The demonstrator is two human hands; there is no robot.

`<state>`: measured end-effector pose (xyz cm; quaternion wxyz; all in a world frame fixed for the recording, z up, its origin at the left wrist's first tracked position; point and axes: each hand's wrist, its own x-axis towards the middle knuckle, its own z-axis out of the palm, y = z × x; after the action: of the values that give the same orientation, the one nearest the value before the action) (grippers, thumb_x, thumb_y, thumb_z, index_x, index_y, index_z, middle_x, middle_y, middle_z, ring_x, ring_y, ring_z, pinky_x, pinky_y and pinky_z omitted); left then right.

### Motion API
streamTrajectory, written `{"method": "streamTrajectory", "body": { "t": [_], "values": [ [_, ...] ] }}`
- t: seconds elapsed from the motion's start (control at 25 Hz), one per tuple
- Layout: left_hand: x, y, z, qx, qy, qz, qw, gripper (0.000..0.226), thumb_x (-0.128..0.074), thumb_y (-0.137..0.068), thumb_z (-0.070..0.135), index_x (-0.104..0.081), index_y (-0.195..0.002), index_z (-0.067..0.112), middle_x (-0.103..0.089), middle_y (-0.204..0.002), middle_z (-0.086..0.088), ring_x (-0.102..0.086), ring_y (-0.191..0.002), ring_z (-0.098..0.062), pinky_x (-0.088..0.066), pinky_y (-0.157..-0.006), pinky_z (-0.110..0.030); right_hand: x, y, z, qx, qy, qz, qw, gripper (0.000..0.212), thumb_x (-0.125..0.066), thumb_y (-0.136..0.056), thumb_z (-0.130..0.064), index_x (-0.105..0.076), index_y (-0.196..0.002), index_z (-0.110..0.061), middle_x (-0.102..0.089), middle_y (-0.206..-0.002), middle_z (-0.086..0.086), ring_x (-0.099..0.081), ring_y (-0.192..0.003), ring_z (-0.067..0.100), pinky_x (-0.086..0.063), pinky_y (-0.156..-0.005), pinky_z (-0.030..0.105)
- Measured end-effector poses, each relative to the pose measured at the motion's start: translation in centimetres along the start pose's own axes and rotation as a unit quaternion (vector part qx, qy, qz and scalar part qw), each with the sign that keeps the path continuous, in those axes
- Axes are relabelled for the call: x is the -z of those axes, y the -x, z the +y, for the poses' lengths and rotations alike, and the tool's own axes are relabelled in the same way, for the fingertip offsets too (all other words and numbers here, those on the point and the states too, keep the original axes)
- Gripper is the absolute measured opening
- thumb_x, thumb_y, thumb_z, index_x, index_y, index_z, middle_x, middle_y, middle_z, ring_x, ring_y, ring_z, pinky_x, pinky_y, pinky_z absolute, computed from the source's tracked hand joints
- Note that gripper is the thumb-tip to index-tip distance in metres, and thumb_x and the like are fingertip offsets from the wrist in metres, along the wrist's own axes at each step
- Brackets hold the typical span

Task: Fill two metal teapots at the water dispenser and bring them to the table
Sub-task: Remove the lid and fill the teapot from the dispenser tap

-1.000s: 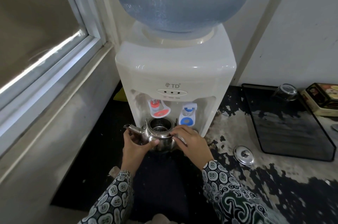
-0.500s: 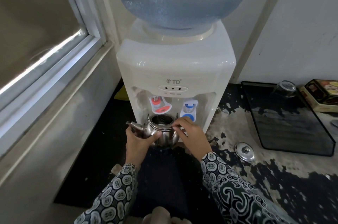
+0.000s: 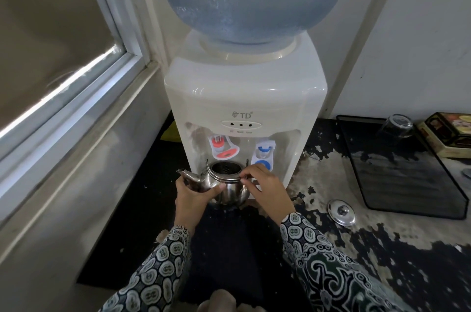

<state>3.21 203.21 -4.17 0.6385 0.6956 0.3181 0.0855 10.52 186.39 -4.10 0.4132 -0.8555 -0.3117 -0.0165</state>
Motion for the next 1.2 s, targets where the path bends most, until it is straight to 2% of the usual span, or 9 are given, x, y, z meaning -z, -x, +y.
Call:
{"method": "streamTrajectory", "body": {
  "t": [0.4, 0.72, 0.92, 1.2],
  "values": [
    [0.2, -0.2, 0.0, 0.002, -0.015, -0.005, 1.000, 0.094, -0.087, -0.060, 0.029, -0.032, -0.135, 0.015, -0.057, -0.124, -0.007, -0.055, -0.106, -0.020, -0.044, -0.096, -0.035, 0.3, 0.2, -0.1, 0.013, 0.001, 0.000, 1.000, 0.013, -0.055, -0.090, -0.017, -0.061, -0.101, -0.013, -0.062, -0.100, 0.002, -0.062, -0.085, 0.015, -0.055, -0.075, 0.040],
    [0.7, -0.4, -0.4, 0.016, -0.010, -0.007, 1.000, 0.095, -0.085, -0.062, 0.031, -0.030, -0.138, 0.013, -0.054, -0.130, -0.010, -0.053, -0.110, -0.022, -0.042, -0.093, -0.032, -0.1, 0.2, -0.5, 0.039, -0.010, 0.021, 0.999, 0.018, -0.057, -0.089, -0.013, -0.063, -0.106, -0.011, -0.065, -0.107, 0.003, -0.063, -0.093, 0.011, -0.053, -0.081, 0.029],
    [1.0, -0.8, -0.9, 0.025, -0.018, -0.007, 0.999, 0.097, -0.086, -0.058, 0.036, -0.033, -0.136, 0.014, -0.055, -0.129, -0.009, -0.055, -0.115, -0.025, -0.044, -0.101, -0.041, -0.2, 0.1, -0.4, 0.037, -0.009, 0.022, 0.999, 0.020, -0.056, -0.089, -0.014, -0.063, -0.108, -0.012, -0.065, -0.112, 0.003, -0.062, -0.100, 0.011, -0.053, -0.085, 0.027],
    [1.0, -1.3, -1.2, 0.035, -0.015, -0.019, 0.999, 0.101, -0.087, -0.057, 0.038, -0.029, -0.136, 0.017, -0.053, -0.130, -0.009, -0.054, -0.116, -0.026, -0.044, -0.102, -0.044, -0.2, 0.2, -0.2, 0.033, -0.001, 0.026, 0.999, 0.023, -0.053, -0.090, -0.015, -0.063, -0.110, -0.013, -0.065, -0.114, 0.000, -0.061, -0.105, 0.010, -0.054, -0.086, 0.030]
  ]
}}
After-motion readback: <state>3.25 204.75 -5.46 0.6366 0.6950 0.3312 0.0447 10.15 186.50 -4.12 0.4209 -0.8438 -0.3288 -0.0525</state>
